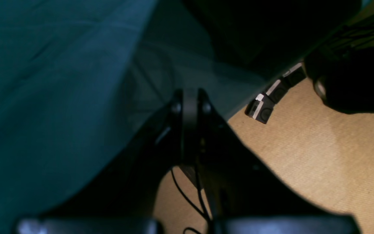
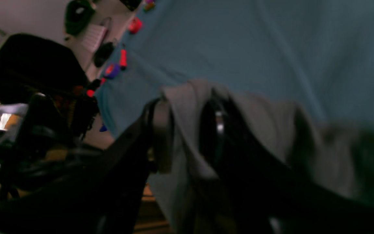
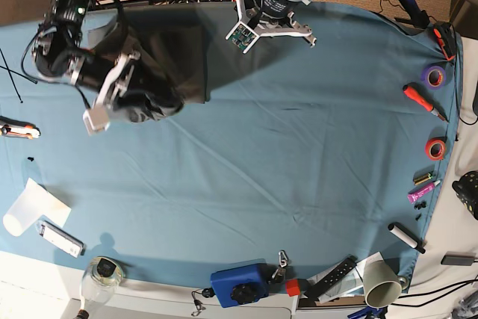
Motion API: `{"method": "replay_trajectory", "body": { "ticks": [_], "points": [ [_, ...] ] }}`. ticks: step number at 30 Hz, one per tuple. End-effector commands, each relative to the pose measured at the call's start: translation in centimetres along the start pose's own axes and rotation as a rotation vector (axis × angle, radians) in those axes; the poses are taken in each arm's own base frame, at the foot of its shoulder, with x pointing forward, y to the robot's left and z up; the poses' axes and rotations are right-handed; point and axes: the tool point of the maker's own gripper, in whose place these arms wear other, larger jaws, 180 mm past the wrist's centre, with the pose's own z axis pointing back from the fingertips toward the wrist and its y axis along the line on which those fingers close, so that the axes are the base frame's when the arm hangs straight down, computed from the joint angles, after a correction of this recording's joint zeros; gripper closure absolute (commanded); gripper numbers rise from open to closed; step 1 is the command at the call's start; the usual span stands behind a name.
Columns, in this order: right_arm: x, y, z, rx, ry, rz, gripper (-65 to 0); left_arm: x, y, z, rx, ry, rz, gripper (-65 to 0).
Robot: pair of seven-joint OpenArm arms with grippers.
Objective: Fold the T-shirt properly
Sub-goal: 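Fold the other end over the stack toward the left gripper with the right gripper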
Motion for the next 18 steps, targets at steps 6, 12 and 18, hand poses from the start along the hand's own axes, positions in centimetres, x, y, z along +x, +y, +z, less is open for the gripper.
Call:
{"method": "replay_trajectory", "body": {
  "ticks": [6, 12, 18],
  "points": [
    [4.6, 0.5, 0.0, 0.024, -0.091, 0.105, -16.8, 0.2, -1.0, 0.4, -0.021, -0.017, 0.005, 0.0],
    [5.5, 0.8, -0.5, 0.042, -0.095, 0.133, -16.8, -0.1, -1.5, 0.5, -0.032, -0.015, 0.019, 0.0],
    [3.5, 2.0, -1.9, 0.099, -0.015, 0.121, -16.8, -0.2, -1.6, 0.5, -0.035, -0.015, 0.023, 0.0]
  ]
}}
